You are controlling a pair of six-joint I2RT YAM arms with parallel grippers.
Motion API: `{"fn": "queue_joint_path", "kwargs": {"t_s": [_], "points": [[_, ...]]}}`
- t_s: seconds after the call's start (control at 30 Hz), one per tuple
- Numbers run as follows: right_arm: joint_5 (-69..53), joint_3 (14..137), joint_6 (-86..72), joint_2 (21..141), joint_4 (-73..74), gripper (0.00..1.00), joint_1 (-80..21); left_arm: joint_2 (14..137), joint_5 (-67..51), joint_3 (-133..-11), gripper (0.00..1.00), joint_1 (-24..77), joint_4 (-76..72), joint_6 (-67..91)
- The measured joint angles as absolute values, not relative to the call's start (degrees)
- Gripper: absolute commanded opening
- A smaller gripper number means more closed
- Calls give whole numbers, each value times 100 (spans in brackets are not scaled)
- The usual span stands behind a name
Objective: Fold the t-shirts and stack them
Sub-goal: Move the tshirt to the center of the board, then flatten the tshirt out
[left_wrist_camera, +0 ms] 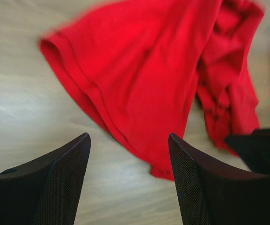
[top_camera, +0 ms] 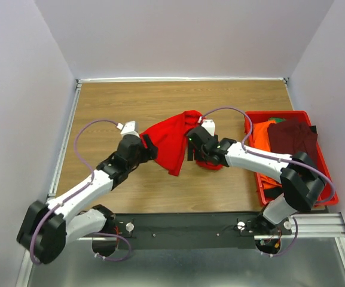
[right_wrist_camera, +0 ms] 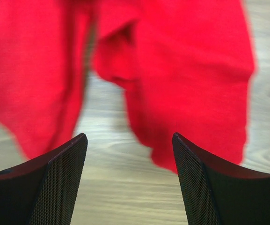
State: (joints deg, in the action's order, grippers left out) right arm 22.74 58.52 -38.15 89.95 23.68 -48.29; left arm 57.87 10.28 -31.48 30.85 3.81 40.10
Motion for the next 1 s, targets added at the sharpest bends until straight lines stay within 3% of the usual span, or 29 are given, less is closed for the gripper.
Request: {"fn": "queue_joint_path", "kwargs": {"t_s": [0.43, 0.53, 0.6, 0.67, 0.73, 0.77, 0.87, 1.0], "points": [[2939, 5153, -4287, 8779, 2322, 79, -4790, 7575, 1433, -3192, 75, 4727, -327, 4751], [3028, 5094, -4307, 8783, 2320, 78, -4790, 7970, 1544, -3282, 69, 4858, -395, 4853], [3124, 5094, -4311, 8818, 2309, 70, -4790, 8195, 1605, -3339, 59, 4888, -425, 4901], [3212, 5094, -4318, 8858, 2307, 52, -4790, 8377, 1699, -3439, 40, 4899, -467, 4956], [3328, 5094, -4351, 8923, 2290, 38, -4790, 8558, 1798, -3581, 18, 4899, -502, 4950], [3378, 5094, -4344, 8958, 2281, 26, -4788, 8632, 1848, -3632, 0, 4897, -497, 4995], [3457, 5111, -4305, 9026, 2261, 10, -4727, 8779, 1975, -3813, 0, 4779, -395, 4941], [3514, 5175, -4150, 9041, 2257, 5, -4423, 8696, 2029, -3876, 0, 4219, -331, 4904]]}}
